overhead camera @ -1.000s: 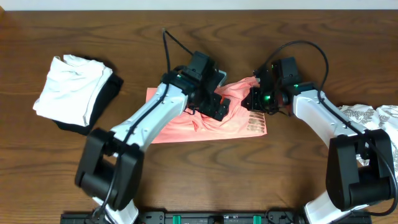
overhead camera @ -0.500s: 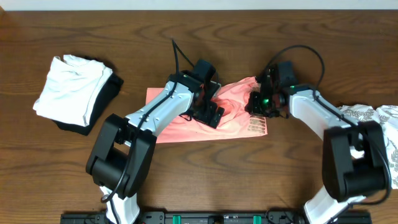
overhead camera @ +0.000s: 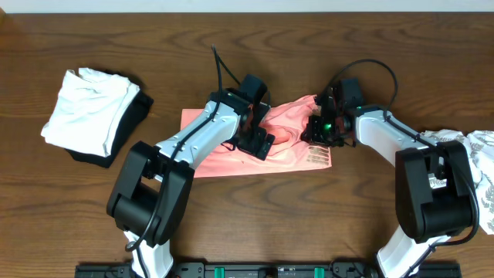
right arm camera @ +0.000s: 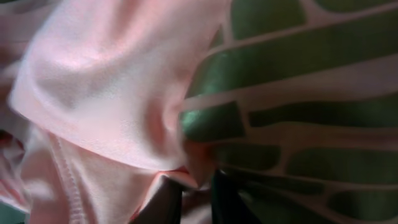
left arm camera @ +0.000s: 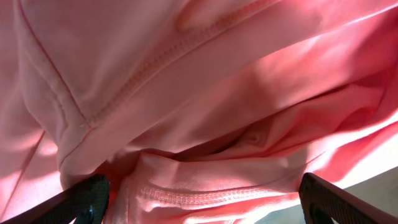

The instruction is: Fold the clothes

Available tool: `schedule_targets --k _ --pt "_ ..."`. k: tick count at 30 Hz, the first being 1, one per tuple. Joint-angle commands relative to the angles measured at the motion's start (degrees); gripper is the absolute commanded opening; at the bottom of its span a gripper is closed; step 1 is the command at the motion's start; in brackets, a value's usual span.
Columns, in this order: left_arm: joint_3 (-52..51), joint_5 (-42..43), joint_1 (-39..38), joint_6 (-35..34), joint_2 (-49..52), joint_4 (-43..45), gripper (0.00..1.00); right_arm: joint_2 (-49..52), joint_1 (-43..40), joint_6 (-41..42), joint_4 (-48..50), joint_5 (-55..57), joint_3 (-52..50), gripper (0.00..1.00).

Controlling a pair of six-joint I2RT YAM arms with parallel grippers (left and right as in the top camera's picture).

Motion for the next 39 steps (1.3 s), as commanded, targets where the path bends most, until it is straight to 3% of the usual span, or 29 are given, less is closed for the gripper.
schedule_targets --k 1,8,14,21,25,39 --pt "-0.2 -1.0 0.1 -0.1 -1.3 -0.6 0.98 -0.8 0.8 -0.2 0.1 -0.2 -0.2 0.19" --pt "0.4 -6.9 3.3 -2.4 -9.7 -0.9 0.98 -15.5 -0.3 -4.3 -0.1 1.2 0.1 0.23" --pt "0.3 -6.0 12.8 -2.6 -11.2 -2.9 0.98 -24.5 -0.7 -4.4 -3.5 8.3 0.1 0.27" --pt "0.1 4.9 25.9 -0.3 -8.5 -3.6 0.98 -25.2 -1.9 -5.0 -9.1 9.9 0.1 0.28" --pt "-0.1 12.6 29.4 2.9 -5.6 -3.6 0.98 -25.2 -1.8 -5.0 -9.3 9.9 0.1 0.28" --pt "-0.2 13.6 30.1 3.5 5.1 -5.8 0.98 -25.2 -1.9 -5.0 -9.6 9.9 0.1 0.27"
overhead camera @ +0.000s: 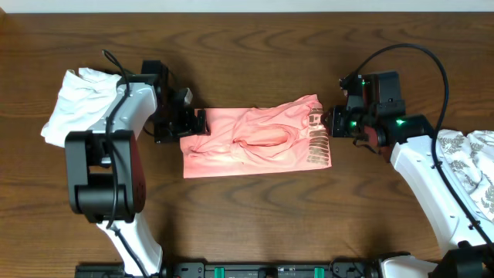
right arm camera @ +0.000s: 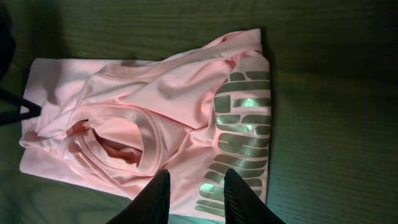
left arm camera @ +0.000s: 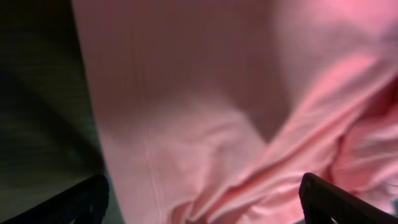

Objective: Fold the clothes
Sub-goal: 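Grasp the shirt's left end with the left gripper and fold it rightward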

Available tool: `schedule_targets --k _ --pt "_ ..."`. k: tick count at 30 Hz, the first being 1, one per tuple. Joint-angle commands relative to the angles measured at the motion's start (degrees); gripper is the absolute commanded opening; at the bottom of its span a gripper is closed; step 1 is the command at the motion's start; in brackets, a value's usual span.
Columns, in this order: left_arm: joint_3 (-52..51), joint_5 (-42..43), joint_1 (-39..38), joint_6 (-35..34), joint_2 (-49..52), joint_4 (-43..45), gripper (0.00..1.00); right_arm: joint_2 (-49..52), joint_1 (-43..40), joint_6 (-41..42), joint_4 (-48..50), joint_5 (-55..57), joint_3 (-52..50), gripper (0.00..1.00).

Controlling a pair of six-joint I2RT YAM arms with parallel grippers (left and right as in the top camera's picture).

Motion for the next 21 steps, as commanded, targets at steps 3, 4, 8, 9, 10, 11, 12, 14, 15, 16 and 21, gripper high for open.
schedule_targets --k 3,4,8,9,10,11,12,14,15,16,21 --pt "-0.4 0.7 0.2 0.9 3.2 -1.2 0.98 0.2 -0.3 -0.7 0.0 0.5 0.2 0.27" --pt "-0.7 0.7 0.2 0.9 3.5 -1.2 0.98 0.2 -0.3 -0.7 0.0 0.5 0.2 0.27" --pt "-2.8 2.6 0.0 0.3 4.6 -1.6 0.98 0.2 -0.3 -0.7 0.0 1.4 0.2 0.27" --pt "-3.8 5.0 0.0 0.4 4.7 -1.5 0.99 0.2 -0.3 -0.7 0.0 1.5 0.2 0.27" --pt "-4.8 6.9 -0.1 0.6 4.7 -1.2 0.99 0.2 -0.3 -0.7 0.0 1.5 0.2 0.27" --pt "-5.6 8.4 -0.1 0.6 4.7 -0.9 0.95 0.2 -0.3 -0.7 0.2 1.5 0.2 0.27" --pt "-6.3 9.1 -0.1 0.6 4.7 -0.5 0.90 0.2 -0.3 -0.7 0.2 1.5 0.2 0.27" --pt "-7.5 9.4 -0.1 0.6 4.7 0.6 0.83 0.2 -0.3 -0.7 0.5 1.5 0.2 0.27" --pt "-7.8 9.4 -0.1 0.6 4.7 0.8 0.81 0.2 -0.3 -0.7 0.6 1.5 0.2 0.27" --pt "-8.0 9.4 -0.1 0.7 4.7 0.9 0.76 0.2 -0.3 -0.7 0.6 1.5 0.2 0.27" --pt "-8.1 9.4 -0.1 0.8 4.7 1.5 0.35 0.2 -0.3 -0.7 0.4 1.4 0.2 0.27"
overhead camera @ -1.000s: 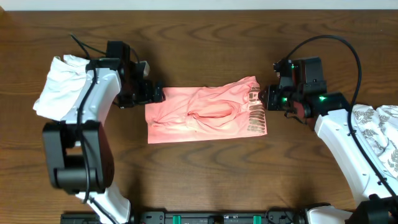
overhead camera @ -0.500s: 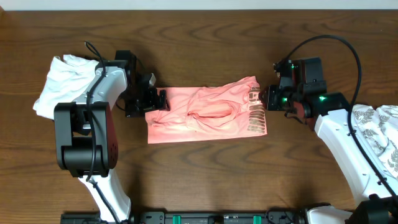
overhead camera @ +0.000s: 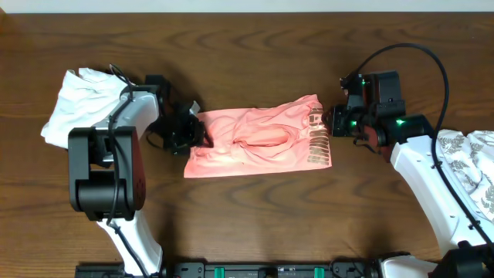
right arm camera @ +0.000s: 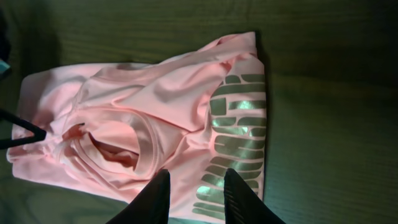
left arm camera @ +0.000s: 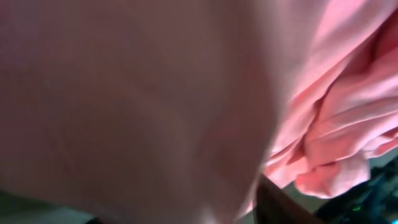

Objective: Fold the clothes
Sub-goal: 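Grasp the shirt's left end with the left gripper and fold it rightward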

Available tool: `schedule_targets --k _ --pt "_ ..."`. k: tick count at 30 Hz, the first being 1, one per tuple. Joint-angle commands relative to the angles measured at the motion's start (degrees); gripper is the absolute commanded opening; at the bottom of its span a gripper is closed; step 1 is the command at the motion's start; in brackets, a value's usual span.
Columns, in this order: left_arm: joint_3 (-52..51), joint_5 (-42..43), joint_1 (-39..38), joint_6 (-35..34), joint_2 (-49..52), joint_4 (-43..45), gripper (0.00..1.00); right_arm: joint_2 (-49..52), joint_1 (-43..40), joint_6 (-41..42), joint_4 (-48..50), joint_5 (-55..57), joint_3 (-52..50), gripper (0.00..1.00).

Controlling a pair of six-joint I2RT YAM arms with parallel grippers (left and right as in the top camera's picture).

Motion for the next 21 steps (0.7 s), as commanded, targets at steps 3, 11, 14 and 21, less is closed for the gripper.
schedule_targets --k 3,11,14,21 --pt "-2.2 -1.9 -0.3 0.3 3.6 0.9 0.23 0.2 -0.3 -0.7 0.0 0.5 0.2 0.28" --pt "-1.5 -4.0 0.7 -0.3 1.6 0.7 0.06 0.2 -0.3 -0.7 0.0 0.5 0.2 0.28" --pt "-1.0 -8.1 2.0 -1.1 -1.4 0.2 0.06 0.2 -0.3 -0.7 -0.1 0.5 0.2 0.28" --pt "-1.0 -17.7 6.4 -1.3 -11.5 -0.9 0.06 0.2 -0.3 -0.7 0.0 0.5 0.2 0.28"
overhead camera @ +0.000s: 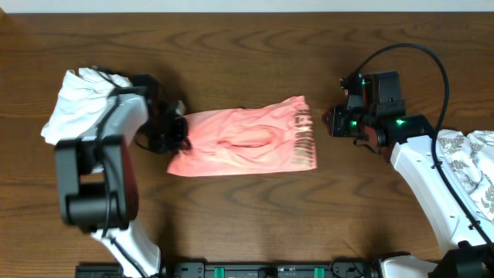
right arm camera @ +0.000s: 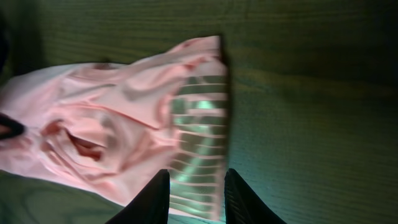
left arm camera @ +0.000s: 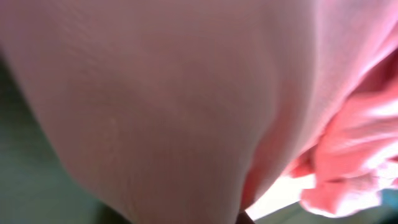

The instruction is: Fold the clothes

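A pink shirt (overhead camera: pixel 243 143) with a silver print (overhead camera: pixel 302 139) lies folded into a wide band mid-table. My left gripper (overhead camera: pixel 176 133) is at its left end and shut on the cloth. Pink fabric (left arm camera: pixel 186 93) fills the left wrist view, so the fingers are hidden apart from one dark tip at the bottom. My right gripper (overhead camera: pixel 333 122) hovers just right of the shirt, apart from it. It stands open (right arm camera: pixel 196 199), and the printed end (right arm camera: pixel 199 137) lies on the table below.
A stack of folded white and black clothes (overhead camera: pixel 89 108) sits at the far left, close behind my left arm. A white patterned garment (overhead camera: pixel 477 166) lies at the right edge. Dark wood table (overhead camera: pixel 255 224) surrounds the shirt.
The pink shirt has shifted to the left and slightly toward the front, with my left gripper on its left end. The gap between the printed end and my unmoved right gripper has widened.
Both grippers were first down on the shirt near its middle. Then my left gripper was at the shirt's left edge and my right gripper was open, off to the right. My left gripper then closed on that edge. Now the shirt lies further left.
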Available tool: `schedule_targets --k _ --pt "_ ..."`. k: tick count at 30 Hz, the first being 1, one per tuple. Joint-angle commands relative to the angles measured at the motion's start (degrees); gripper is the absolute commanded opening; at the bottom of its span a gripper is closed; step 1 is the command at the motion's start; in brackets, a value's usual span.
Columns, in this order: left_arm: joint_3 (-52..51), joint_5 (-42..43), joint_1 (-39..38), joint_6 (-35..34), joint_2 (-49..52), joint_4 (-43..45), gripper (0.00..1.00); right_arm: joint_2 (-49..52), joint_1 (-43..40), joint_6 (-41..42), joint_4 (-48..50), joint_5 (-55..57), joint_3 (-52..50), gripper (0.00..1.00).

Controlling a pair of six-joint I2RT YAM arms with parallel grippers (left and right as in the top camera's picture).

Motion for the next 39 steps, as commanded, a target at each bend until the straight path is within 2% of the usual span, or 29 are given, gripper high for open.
schedule_targets --k 1,5,11,17,21,26,39 --pt "0.1 -7.9 2.8 -0.5 -6.2 -0.7 0.06 0.2 -0.3 -0.7 0.1 0.3 0.2 0.28" --pt "0.1 -12.0 7.0 -2.2 -11.7 -1.0 0.06 0.2 -0.3 -0.7 0.1 0.4 0.2 0.28" --pt "0.7 -12.2 12.4 -2.2 -17.5 -0.8 0.06 0.2 -0.3 -0.7 0.1 0.4 0.2 0.28" --pt "0.9 -12.1 12.5 -3.0 -18.8 -0.8 0.06 0.2 -0.3 -0.7 0.0 0.3 0.2 0.28" --pt "2.2 -11.9 9.1 -3.8 -19.0 -1.1 0.06 0.2 -0.3 -0.7 -0.3 0.3 0.2 0.28" --pt "4.1 -12.0 0.8 -5.9 -19.0 -1.6 0.06 0.2 -0.3 -0.7 -0.3 0.3 0.2 0.28" --pt "4.1 -15.5 -17.6 -12.1 -18.4 5.0 0.06 0.2 -0.3 -0.7 -0.9 -1.4 0.2 0.28"
